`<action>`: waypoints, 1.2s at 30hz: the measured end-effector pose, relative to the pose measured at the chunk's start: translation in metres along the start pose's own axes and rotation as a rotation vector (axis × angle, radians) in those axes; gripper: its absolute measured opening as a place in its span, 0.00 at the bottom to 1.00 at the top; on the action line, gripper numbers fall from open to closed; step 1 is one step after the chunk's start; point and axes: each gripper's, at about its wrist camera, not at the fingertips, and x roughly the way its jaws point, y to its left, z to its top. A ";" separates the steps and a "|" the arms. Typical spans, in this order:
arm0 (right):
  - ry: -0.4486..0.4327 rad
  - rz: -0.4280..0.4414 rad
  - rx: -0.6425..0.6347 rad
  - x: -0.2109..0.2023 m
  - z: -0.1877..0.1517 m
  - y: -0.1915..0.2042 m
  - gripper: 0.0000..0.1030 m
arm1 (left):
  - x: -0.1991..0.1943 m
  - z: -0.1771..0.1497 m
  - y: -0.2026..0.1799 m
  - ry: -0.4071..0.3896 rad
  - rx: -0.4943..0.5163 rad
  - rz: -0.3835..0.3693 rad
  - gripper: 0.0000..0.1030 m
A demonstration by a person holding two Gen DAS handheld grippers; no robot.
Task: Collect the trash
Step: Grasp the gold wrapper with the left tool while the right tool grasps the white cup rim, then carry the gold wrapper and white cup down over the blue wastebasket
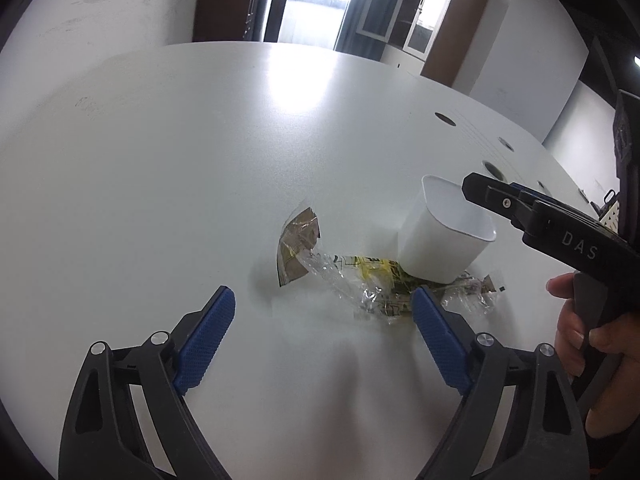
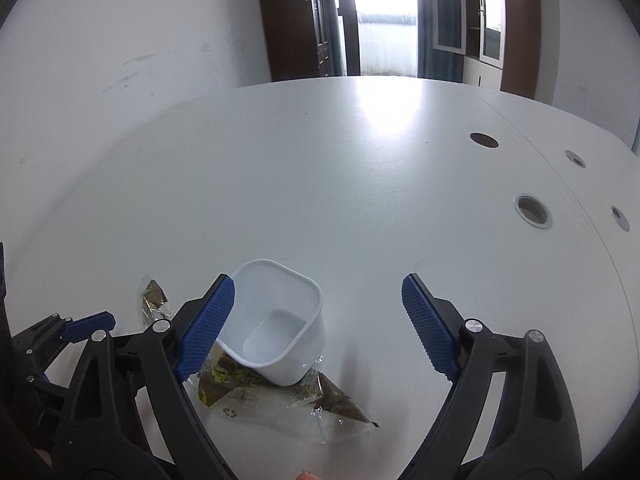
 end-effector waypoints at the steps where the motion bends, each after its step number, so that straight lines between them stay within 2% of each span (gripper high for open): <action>1: 0.002 -0.004 -0.009 0.001 0.000 0.000 0.76 | 0.005 0.003 0.001 0.007 0.000 0.000 0.84; 7: 0.061 0.049 0.025 0.017 -0.003 -0.008 0.55 | 0.029 0.009 0.010 0.052 -0.032 -0.024 0.70; 10: 0.070 0.046 0.039 0.020 -0.004 -0.011 0.46 | 0.032 0.009 0.008 0.038 -0.004 -0.012 0.62; 12: 0.089 0.049 0.046 0.024 -0.006 -0.012 0.36 | 0.031 0.008 0.008 0.034 -0.005 -0.027 0.36; 14: 0.100 0.067 0.050 0.026 -0.009 -0.013 0.29 | 0.027 0.007 0.007 0.026 -0.001 -0.044 0.30; 16: 0.098 0.076 0.054 0.026 -0.010 -0.012 0.14 | 0.022 0.008 0.006 0.006 0.009 -0.050 0.25; 21: 0.064 0.086 0.066 0.015 -0.013 -0.014 0.11 | 0.015 0.005 0.005 -0.018 0.021 -0.061 0.16; 29: -0.026 0.097 0.074 -0.023 -0.018 -0.015 0.11 | -0.014 -0.004 0.014 -0.086 -0.023 -0.090 0.12; 32: -0.089 0.078 0.058 -0.052 -0.022 -0.010 0.11 | -0.041 -0.018 0.012 -0.136 -0.018 -0.089 0.12; 36: -0.093 0.073 0.050 -0.081 -0.037 -0.005 0.11 | -0.082 -0.046 0.003 -0.175 0.000 -0.105 0.12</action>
